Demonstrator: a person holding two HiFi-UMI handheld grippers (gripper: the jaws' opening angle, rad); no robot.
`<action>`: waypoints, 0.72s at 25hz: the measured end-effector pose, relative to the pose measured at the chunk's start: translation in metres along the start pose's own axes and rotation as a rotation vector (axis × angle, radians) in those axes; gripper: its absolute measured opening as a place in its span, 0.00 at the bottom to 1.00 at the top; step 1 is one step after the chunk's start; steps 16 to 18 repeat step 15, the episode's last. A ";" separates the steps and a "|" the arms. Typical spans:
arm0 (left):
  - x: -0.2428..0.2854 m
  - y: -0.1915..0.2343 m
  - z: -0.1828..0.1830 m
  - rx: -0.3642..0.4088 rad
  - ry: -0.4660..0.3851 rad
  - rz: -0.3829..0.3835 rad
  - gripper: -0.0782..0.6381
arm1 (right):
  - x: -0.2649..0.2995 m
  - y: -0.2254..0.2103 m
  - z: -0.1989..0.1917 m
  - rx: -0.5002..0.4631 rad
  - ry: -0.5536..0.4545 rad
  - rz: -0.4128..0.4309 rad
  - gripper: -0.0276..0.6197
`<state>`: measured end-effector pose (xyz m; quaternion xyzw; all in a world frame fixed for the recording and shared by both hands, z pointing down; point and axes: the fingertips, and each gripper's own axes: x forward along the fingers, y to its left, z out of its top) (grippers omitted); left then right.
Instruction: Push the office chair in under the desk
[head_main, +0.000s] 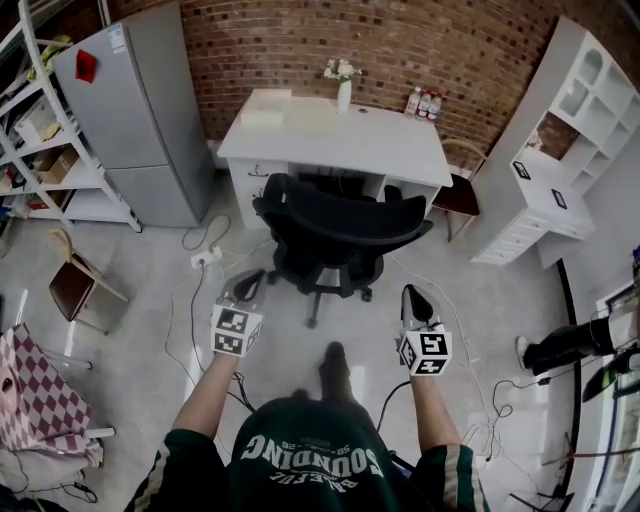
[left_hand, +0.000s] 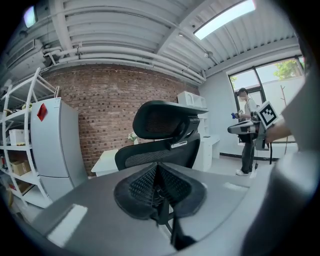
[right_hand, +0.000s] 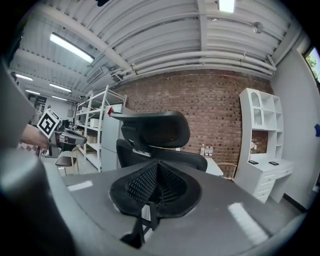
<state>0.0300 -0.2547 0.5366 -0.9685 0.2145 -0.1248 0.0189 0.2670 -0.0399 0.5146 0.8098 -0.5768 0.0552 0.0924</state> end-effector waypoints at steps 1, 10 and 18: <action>0.002 0.000 -0.001 0.000 0.003 -0.004 0.12 | 0.000 -0.001 0.000 -0.006 -0.001 -0.002 0.04; 0.012 -0.001 -0.008 -0.005 0.016 -0.017 0.12 | 0.003 -0.001 -0.011 0.006 0.023 0.006 0.04; 0.013 -0.003 -0.008 -0.008 0.011 -0.020 0.12 | 0.009 0.011 -0.015 -0.013 0.031 0.020 0.04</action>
